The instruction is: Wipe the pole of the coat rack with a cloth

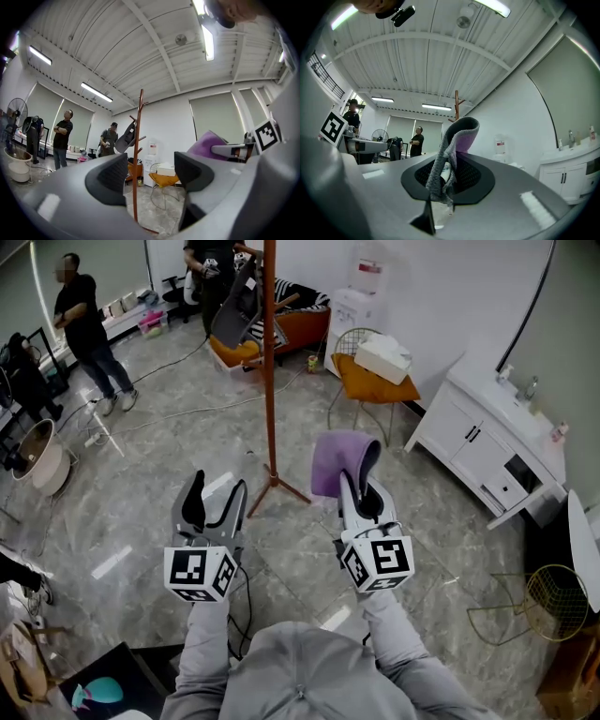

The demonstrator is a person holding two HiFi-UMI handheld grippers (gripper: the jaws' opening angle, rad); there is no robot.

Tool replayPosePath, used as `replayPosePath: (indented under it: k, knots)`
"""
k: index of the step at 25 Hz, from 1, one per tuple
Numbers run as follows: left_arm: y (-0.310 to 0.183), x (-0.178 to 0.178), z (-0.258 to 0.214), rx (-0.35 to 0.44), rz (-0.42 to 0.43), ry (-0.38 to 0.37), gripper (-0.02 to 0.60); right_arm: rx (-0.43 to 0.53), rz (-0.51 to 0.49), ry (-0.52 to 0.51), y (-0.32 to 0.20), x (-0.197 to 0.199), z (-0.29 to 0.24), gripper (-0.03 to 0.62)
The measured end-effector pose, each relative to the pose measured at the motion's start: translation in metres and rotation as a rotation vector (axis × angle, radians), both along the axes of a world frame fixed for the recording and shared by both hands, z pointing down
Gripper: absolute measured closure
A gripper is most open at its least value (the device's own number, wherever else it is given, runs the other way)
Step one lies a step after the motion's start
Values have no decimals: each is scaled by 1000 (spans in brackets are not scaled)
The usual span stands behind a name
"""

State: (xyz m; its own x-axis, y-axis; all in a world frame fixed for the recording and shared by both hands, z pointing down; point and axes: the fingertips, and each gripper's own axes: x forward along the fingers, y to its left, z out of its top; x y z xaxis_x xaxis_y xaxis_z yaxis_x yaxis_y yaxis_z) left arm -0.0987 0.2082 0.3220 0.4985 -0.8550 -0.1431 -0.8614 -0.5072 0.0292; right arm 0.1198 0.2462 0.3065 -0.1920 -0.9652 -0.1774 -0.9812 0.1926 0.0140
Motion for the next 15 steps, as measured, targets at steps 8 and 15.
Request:
replayPosePath:
  k: [8, 15]
  knots:
    - [-21, -21, 0, 12, 22, 16, 244, 19, 26, 1, -14, -14, -4, 542]
    - [-56, -12, 2, 19, 15, 12, 244, 33, 14, -9, -53, 1, -3, 542]
